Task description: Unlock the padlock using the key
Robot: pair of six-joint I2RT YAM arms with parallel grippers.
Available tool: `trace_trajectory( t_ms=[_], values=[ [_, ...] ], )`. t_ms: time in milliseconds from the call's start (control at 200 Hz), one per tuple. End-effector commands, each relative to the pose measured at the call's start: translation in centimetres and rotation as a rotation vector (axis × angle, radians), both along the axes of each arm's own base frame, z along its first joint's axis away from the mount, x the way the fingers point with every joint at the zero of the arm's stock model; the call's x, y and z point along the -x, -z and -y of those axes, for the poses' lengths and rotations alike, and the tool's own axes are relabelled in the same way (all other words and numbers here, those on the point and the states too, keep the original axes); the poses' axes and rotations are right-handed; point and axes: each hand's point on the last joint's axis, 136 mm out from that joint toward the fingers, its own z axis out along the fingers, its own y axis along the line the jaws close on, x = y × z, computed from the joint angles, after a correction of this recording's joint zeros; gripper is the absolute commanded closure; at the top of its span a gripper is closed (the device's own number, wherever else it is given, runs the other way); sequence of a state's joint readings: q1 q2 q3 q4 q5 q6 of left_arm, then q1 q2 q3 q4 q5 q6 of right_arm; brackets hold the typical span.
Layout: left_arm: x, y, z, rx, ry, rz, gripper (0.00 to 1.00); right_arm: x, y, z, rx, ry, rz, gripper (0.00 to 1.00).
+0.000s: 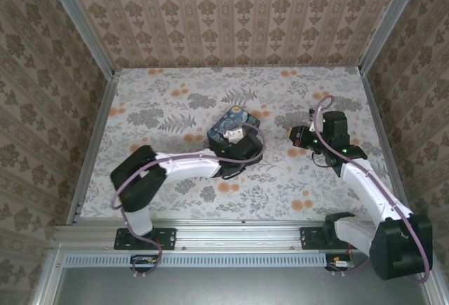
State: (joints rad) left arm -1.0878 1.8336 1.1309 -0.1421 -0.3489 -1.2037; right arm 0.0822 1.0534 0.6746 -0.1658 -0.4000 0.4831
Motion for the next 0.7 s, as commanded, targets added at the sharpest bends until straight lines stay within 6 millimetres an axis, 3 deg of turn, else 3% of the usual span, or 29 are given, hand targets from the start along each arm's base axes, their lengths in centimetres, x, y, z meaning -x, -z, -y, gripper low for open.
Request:
trace_trajectory(
  t_ms=[0,315,695],
  values=[
    [-1.6,0.4,-0.3,-0.067,-0.151,0.025,0.36,0.4,-0.3,1.5,0.032,0.037,0.000,1.00],
    [-3.7,2.4,-0.2,-0.153,-0.307,0.057,0.35,0.5,-0.3,0.9,-0.029,0.004,0.008,1.00],
    [-5.1,4.7,-0.6,-0.186,-0.413,0.032,0.42,0.1,0.1,0.0,-0.081,-0.030,-0.008,1.00]
  ],
)
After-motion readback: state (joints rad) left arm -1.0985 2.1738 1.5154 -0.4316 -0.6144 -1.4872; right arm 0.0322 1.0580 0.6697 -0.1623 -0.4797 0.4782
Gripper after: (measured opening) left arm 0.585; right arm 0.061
